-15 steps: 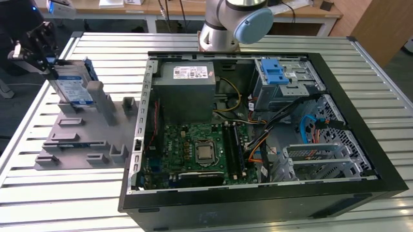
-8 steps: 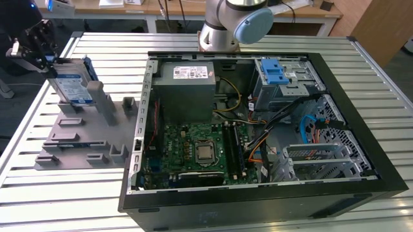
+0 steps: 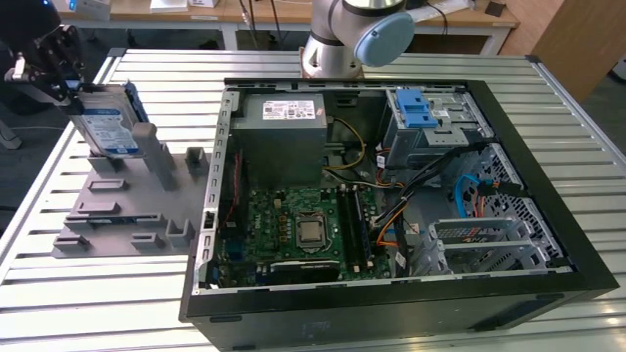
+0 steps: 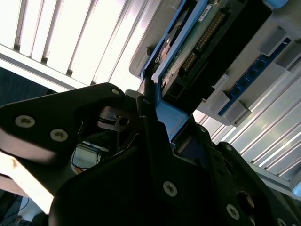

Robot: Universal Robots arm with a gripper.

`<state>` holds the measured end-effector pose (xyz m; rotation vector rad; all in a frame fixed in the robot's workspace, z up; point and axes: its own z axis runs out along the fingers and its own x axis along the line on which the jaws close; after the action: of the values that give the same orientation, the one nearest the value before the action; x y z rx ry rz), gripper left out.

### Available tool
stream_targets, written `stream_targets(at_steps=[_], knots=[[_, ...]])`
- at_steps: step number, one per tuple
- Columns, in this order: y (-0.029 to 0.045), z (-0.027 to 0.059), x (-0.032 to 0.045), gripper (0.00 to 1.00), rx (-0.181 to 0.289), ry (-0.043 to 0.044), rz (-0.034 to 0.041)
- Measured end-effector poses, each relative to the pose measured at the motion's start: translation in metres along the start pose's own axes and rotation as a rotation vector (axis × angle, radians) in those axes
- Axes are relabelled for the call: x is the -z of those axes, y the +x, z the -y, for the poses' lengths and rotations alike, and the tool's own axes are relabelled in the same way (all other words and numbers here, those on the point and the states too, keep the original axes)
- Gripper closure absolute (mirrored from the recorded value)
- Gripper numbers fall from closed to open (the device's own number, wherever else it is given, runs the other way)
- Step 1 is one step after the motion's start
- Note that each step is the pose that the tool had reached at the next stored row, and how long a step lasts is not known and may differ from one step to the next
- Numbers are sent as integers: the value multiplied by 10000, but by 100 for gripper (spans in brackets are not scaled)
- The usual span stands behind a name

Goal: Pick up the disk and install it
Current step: 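Pick up the disk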

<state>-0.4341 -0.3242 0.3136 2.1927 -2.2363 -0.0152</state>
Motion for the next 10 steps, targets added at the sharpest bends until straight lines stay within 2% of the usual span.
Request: stream_targets(at_steps=[10], knots=[[0, -1, 84, 64, 0, -1, -1]])
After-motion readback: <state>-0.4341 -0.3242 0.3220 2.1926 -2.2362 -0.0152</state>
